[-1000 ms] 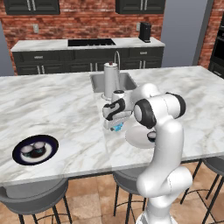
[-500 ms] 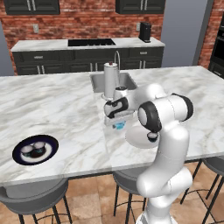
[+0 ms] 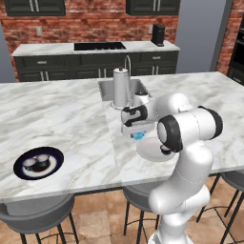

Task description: Place two yogurt containers on each plate.

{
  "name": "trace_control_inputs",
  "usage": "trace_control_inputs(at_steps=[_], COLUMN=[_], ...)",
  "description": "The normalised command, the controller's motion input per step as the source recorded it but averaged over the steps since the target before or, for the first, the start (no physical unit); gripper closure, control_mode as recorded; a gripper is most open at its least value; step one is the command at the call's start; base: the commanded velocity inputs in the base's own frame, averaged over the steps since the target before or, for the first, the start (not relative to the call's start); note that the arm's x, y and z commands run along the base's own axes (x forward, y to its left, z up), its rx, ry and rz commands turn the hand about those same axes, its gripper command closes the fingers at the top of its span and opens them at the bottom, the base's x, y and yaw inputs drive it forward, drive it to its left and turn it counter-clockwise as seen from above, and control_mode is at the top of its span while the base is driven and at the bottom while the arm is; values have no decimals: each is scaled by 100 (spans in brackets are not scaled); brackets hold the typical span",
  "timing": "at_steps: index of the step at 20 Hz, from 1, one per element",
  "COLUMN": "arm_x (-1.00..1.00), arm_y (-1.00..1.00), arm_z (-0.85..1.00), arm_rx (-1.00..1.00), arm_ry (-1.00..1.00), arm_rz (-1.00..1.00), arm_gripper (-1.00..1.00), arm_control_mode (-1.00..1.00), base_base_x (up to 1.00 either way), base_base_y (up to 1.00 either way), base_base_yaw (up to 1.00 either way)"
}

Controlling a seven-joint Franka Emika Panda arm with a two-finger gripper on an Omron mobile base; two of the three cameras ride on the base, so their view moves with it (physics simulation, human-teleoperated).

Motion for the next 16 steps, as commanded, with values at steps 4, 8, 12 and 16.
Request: trace_control_inputs(at_steps=[4, 8, 12, 16], arm_x=[-33, -34, -27, -21], arm_y=[-38, -23, -11, -3], arm_z=[0, -4, -15, -19], arm_rx=[6, 0, 0, 0], arm_ry=[0, 1, 8, 7], arm_rz=[-7, -3, 0, 0], arm_gripper=[100, 100, 100, 100], arm_control_mode=[-100, -100, -100, -100], base_base_x=[0, 0, 0, 0], base_base_y=[0, 0, 0, 0], base_base_yaw=[0, 0, 0, 0])
